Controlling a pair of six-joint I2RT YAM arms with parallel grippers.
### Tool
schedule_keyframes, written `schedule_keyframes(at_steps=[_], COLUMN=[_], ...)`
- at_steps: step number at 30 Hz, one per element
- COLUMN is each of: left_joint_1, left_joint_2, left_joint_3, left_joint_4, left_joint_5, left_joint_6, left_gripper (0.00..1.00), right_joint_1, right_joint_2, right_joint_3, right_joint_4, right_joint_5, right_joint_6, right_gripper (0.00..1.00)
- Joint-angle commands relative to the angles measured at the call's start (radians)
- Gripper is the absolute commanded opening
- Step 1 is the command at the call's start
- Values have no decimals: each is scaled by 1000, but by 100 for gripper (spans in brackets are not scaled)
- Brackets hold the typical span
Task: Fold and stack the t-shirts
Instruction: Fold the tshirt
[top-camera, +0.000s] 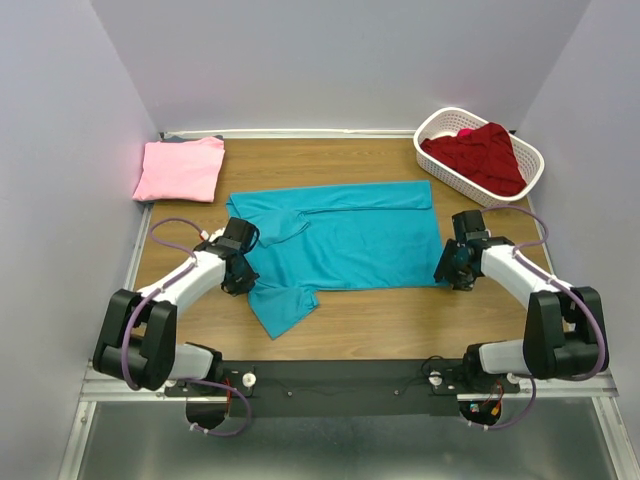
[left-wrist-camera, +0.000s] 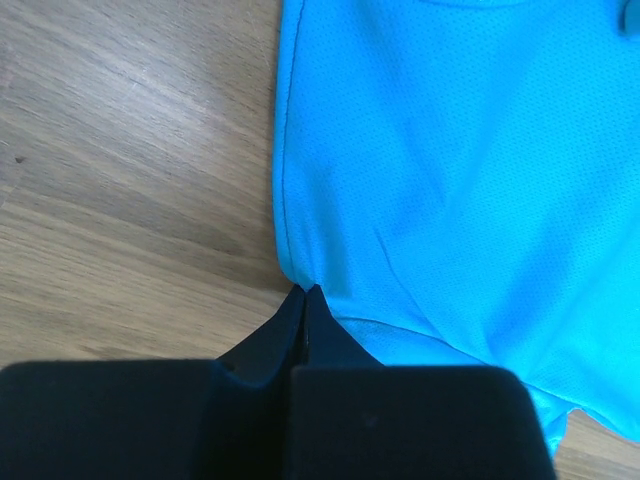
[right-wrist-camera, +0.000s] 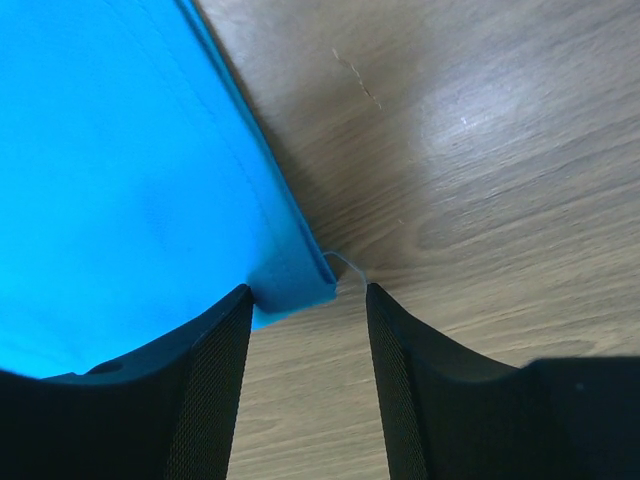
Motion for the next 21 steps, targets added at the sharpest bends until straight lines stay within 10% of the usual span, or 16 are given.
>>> schedule_keyframes(at_steps=[1, 9, 21], left_joint_1=[-9, -8, 18], left_joint_2=[-28, -38, -58], left_joint_3=[-14, -22, -23], left_joint_4=[14, 26, 34], left_joint_5=[13, 22, 34], left_joint_6=[11, 13, 31], left_gripper=[0, 0, 0], right_joint_1=[-8, -6, -6], right_joint_2=[39, 85, 54], right_joint_3=[-22, -26, -20], right_joint_4=[-15, -14, -18], right_joint_5=[33, 25, 42], right_joint_6=[20, 20, 25], right_gripper=[57, 54, 1])
